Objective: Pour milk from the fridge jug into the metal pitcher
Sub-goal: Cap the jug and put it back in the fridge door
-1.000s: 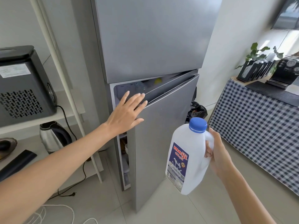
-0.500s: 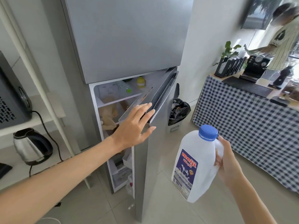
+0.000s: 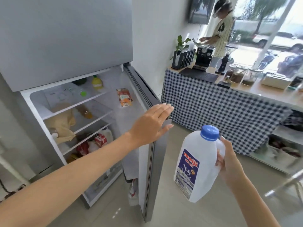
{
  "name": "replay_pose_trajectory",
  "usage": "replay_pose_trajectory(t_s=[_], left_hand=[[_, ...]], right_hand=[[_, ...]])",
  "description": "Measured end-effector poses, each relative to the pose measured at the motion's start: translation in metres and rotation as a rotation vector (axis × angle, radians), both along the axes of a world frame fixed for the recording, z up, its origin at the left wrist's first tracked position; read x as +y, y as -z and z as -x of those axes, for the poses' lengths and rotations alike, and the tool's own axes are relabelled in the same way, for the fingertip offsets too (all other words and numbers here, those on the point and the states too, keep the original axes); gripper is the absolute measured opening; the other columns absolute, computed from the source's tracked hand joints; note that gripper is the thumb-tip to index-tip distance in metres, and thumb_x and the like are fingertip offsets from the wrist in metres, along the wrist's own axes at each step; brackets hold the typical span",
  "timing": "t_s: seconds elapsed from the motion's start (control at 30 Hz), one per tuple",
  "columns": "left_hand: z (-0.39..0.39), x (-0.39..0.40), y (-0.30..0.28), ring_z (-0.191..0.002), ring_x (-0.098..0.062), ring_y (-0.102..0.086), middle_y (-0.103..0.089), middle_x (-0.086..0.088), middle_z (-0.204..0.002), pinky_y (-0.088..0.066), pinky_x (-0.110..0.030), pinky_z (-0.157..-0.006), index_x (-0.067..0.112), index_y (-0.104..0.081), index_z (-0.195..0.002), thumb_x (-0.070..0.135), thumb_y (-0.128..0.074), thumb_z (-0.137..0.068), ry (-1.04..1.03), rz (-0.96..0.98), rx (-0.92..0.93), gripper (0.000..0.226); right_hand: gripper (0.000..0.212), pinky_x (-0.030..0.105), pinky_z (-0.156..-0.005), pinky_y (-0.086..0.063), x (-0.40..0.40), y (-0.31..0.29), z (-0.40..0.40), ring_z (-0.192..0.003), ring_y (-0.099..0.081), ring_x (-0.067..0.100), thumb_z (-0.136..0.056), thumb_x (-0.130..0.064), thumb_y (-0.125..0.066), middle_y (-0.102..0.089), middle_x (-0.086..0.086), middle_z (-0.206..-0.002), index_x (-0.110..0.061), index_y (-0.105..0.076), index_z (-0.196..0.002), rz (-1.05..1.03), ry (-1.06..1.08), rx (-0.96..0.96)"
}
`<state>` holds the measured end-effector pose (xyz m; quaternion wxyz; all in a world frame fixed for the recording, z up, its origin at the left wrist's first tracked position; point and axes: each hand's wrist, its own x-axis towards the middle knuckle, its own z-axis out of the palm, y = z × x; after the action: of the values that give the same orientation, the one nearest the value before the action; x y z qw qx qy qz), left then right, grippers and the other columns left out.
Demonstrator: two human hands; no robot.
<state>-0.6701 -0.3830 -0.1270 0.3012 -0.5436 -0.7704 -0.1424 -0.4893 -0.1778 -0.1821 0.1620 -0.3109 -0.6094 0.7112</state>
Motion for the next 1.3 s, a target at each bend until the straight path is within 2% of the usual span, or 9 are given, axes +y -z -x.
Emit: replay_pose_trajectory(t_s=[0.1,0.17,0.23,0.43,0.77,0.87,0.97,1.17,1.3], left_hand=[[0.001,0.037,0.000,-0.124,-0.027,-0.051,-0.056,-0.014,-0.131,-0.033,-0.033,-0.108,0.001,-0.049,-0.132,0.041,-0.049,-0.091,0.028,0.012,-0.022,0.057],[0.003,0.062,0.000,-0.126,-0.027,-0.050,-0.055,-0.014,-0.133,-0.033,-0.034,-0.109,0.002,-0.048,-0.134,0.042,-0.052,-0.091,0.042,0.010,-0.047,0.059],[0.005,0.085,0.000,-0.127,-0.027,-0.049,-0.055,-0.014,-0.134,-0.030,-0.032,-0.109,0.002,-0.048,-0.134,0.043,-0.053,-0.091,0.054,0.009,-0.060,0.060],[0.018,0.146,-0.002,-0.130,-0.027,-0.044,-0.051,-0.013,-0.138,-0.027,-0.034,-0.111,0.003,-0.042,-0.138,0.046,-0.050,-0.091,0.093,0.046,-0.061,0.064],[0.082,0.216,-0.010,-0.132,-0.027,-0.037,-0.044,-0.011,-0.142,-0.020,-0.040,-0.113,0.006,-0.032,-0.142,0.054,-0.040,-0.093,0.168,0.142,-0.125,0.069],[0.108,0.231,-0.011,-0.139,-0.024,-0.026,-0.033,-0.009,-0.149,-0.012,-0.039,-0.116,0.008,-0.023,-0.146,0.056,-0.034,-0.093,0.176,0.207,-0.149,0.073],[0.134,0.244,-0.012,-0.142,-0.022,-0.018,-0.024,-0.007,-0.154,-0.008,-0.037,-0.117,0.009,-0.016,-0.148,0.058,-0.030,-0.093,0.177,0.274,-0.169,0.075],[0.180,0.258,-0.013,-0.143,-0.024,-0.016,-0.022,-0.009,-0.154,-0.007,-0.039,-0.117,0.009,-0.014,-0.148,0.058,-0.028,-0.093,0.153,0.299,-0.171,0.076],[0.215,0.254,-0.015,-0.143,-0.025,-0.016,-0.021,-0.009,-0.154,-0.006,-0.039,-0.117,0.009,-0.012,-0.149,0.057,-0.029,-0.094,0.114,0.318,-0.168,0.075]], right_hand=[[0.048,0.037,-0.076,-0.035,0.019,0.002,-0.017,-0.071,-0.033,0.028,-0.074,-0.069,-0.051,-0.033,0.015,-0.071,-0.023,-0.040,-0.062,-0.013,0.057,0.002],[0.055,0.034,-0.067,-0.029,0.030,0.004,-0.025,-0.056,-0.029,0.019,-0.080,-0.064,-0.047,-0.027,0.007,-0.054,-0.021,-0.029,-0.052,-0.044,0.088,0.009],[0.058,0.034,-0.063,-0.026,0.040,0.004,-0.030,-0.051,-0.025,0.015,-0.084,-0.061,-0.045,-0.023,0.002,-0.050,-0.018,-0.023,-0.052,-0.038,0.103,0.012],[0.064,0.034,-0.063,-0.028,0.064,0.004,-0.031,-0.052,-0.025,0.018,-0.082,-0.065,-0.042,-0.021,0.009,-0.055,-0.011,-0.015,-0.062,-0.113,0.128,-0.023],[0.066,0.037,-0.067,-0.027,0.083,0.006,0.006,-0.052,-0.025,0.019,-0.073,-0.070,-0.049,-0.024,0.009,-0.053,-0.012,-0.024,-0.052,-0.079,0.254,-0.011],[0.068,0.038,-0.072,-0.029,0.087,0.008,0.019,-0.053,-0.026,0.020,-0.072,-0.072,-0.050,-0.025,0.010,-0.054,-0.012,-0.025,-0.051,-0.069,0.296,-0.006],[0.067,0.037,-0.066,-0.028,0.089,0.009,0.031,-0.051,-0.027,0.018,-0.071,-0.072,-0.050,-0.026,0.007,-0.052,-0.013,-0.026,-0.049,-0.066,0.347,-0.006],[0.070,0.038,-0.074,-0.030,0.083,0.014,0.059,-0.061,-0.028,0.026,-0.069,-0.075,-0.049,-0.027,0.013,-0.058,-0.012,-0.025,-0.052,-0.087,0.429,-0.040],[0.070,0.039,-0.074,-0.027,0.081,0.018,0.081,-0.058,-0.027,0.024,-0.068,-0.076,-0.051,-0.026,0.011,-0.057,-0.012,-0.025,-0.052,-0.072,0.450,-0.043]])
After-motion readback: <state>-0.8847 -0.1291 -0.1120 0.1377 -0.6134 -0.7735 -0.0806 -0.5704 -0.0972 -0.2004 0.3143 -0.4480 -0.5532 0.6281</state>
